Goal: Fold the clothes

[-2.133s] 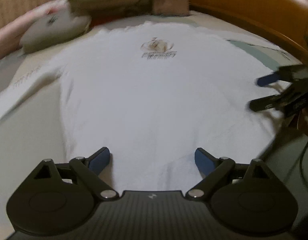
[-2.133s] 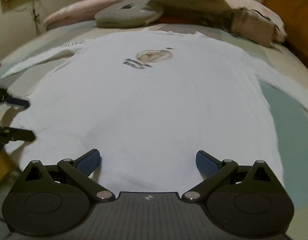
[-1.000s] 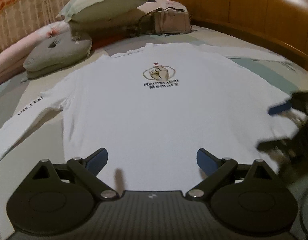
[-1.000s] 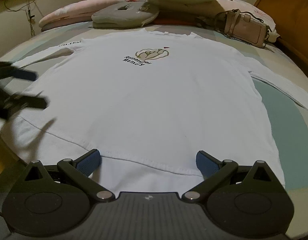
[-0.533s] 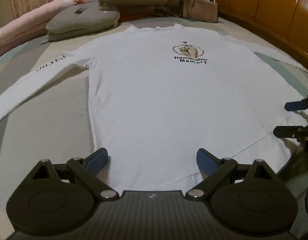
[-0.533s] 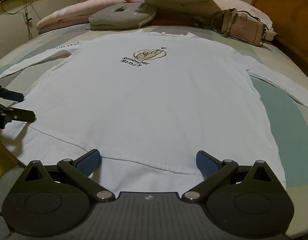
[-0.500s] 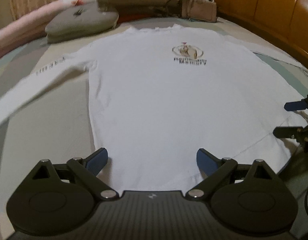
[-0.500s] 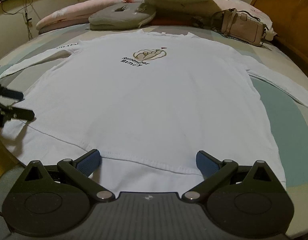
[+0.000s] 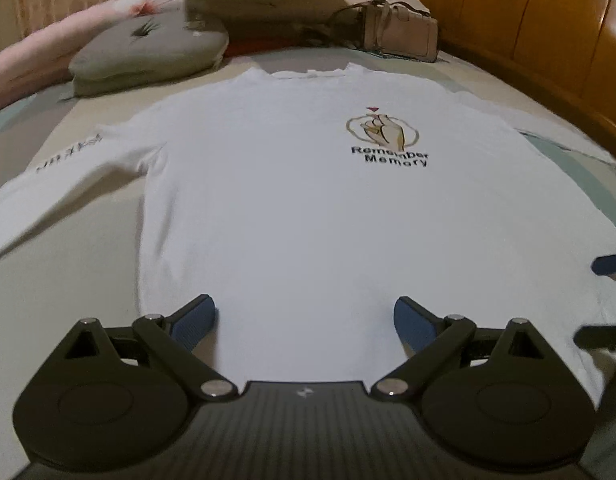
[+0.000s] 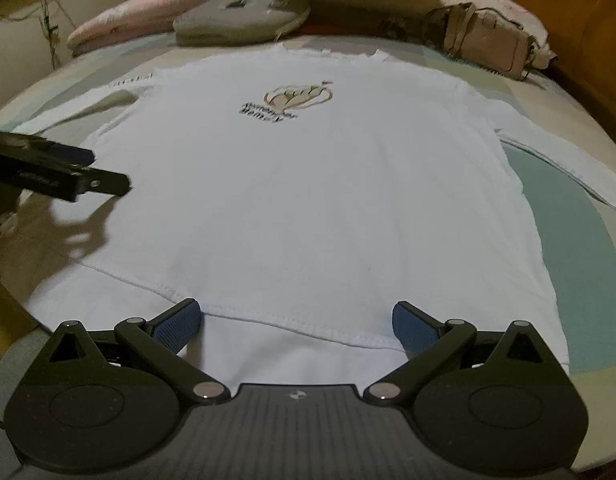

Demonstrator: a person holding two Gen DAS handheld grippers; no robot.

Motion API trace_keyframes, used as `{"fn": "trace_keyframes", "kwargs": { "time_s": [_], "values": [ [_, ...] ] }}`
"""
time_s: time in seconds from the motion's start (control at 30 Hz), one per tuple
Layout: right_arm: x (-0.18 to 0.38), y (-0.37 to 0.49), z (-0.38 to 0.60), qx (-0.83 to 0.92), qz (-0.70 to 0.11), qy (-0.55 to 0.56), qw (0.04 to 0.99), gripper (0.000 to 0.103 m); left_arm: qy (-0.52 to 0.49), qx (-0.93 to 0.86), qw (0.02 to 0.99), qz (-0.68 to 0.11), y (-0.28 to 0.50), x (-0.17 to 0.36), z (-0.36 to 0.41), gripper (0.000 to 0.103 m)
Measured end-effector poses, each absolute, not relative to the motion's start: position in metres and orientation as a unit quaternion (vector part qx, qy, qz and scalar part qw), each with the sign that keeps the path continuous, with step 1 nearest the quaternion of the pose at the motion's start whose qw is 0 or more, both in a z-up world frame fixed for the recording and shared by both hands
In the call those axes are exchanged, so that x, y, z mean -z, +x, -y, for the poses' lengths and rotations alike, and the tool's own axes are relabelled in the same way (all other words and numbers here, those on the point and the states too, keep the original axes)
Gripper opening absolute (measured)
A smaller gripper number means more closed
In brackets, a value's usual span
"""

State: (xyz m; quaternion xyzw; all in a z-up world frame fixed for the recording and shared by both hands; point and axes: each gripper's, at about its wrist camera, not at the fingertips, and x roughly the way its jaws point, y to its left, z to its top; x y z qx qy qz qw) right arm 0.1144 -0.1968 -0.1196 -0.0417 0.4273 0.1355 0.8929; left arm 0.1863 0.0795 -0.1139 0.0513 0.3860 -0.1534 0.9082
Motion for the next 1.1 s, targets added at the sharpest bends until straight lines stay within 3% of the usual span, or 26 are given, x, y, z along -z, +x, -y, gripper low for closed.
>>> {"fn": "trace_keyframes", "kwargs": {
  "time_s": [0.1, 0.37, 0.7, 0.93, 1.1],
  "values": [
    [0.11, 0.125, 0.201, -0.132, -0.447, -0.018, 0.884, 0.103, 0.055, 0.148, 0.908, -0.388, 0.176, 0.114, -0.084, 0.097],
    [0.083, 0.199, 0.223, -0.065, -0.344, 0.036, 0.936, 0.103, 0.046, 0.123, 0.91, -0.394, 0.176, 0.114, -0.079, 0.101],
    [0.122, 0.318, 0.237, 0.005, -0.362, 0.057, 0.93, 0.103, 0.042, 0.106, 0.9, -0.421, 0.191, 0.111, -0.073, 0.101],
    [0.129, 0.301, 0.248, 0.002, -0.36, 0.032, 0.932, 0.103, 0.026, 0.074, 0.899, -0.432, 0.205, 0.094, -0.075, 0.1],
    [0.127, 0.299, 0.242, 0.0, -0.367, 0.021, 0.93, 0.103, 0.018, 0.045, 0.92, -0.388, 0.249, 0.052, -0.102, 0.1]
  ]
}}
